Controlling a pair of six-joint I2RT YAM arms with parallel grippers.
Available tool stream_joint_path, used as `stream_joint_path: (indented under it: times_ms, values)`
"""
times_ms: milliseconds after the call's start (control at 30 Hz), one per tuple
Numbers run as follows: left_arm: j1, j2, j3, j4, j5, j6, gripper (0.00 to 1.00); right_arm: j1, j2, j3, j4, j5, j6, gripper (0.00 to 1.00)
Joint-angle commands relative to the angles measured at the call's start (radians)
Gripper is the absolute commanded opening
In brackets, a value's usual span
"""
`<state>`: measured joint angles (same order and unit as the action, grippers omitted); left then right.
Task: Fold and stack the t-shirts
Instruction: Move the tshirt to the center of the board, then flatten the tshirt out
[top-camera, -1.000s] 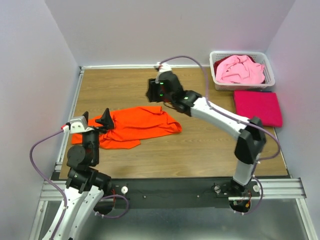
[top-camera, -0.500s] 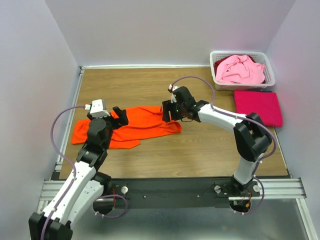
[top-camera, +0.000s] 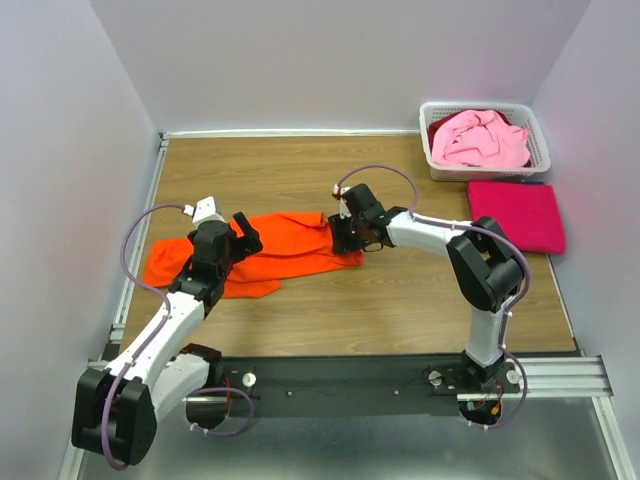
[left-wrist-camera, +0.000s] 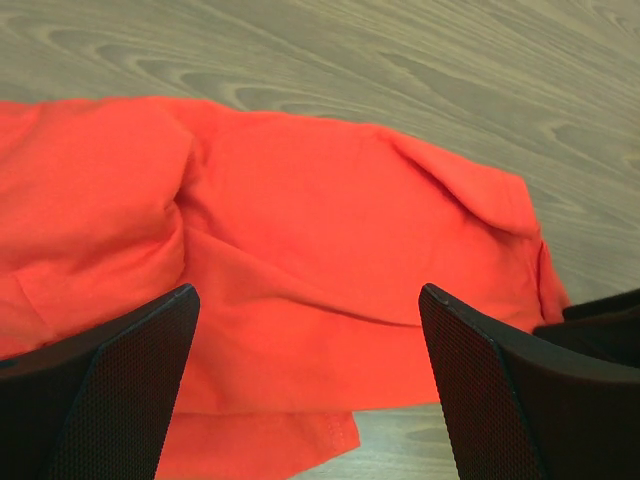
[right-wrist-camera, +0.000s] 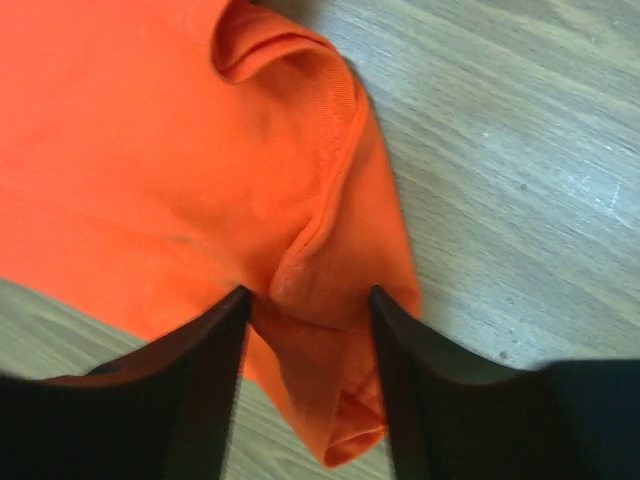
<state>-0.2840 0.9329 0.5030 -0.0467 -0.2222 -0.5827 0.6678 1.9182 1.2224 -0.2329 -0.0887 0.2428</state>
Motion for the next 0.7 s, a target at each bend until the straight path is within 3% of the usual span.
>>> stream_joint_path:
  times_ms: [0, 133, 400, 667]
  values:
    - [0.051, -0.003, -0.012, 0.013, 0.034, -0.065, 0.99, -0.002, 0.042, -0.004, -0.019, 0.061, -0.02, 0.37]
    - [0.083, -0.023, -0.021, -0.019, 0.03, -0.089, 0.99, -0.048, 0.028, -0.026, -0.019, 0.125, 0.007, 0.01]
    - [0.12, -0.063, -0.035, -0.076, 0.024, -0.103, 0.99, -0.244, -0.123, -0.15, -0.002, 0.222, 0.17, 0.01]
    - [0.128, 0.049, -0.015, -0.036, 0.148, -0.097, 0.99, -0.252, -0.173, -0.202, 0.02, 0.164, 0.162, 0.01]
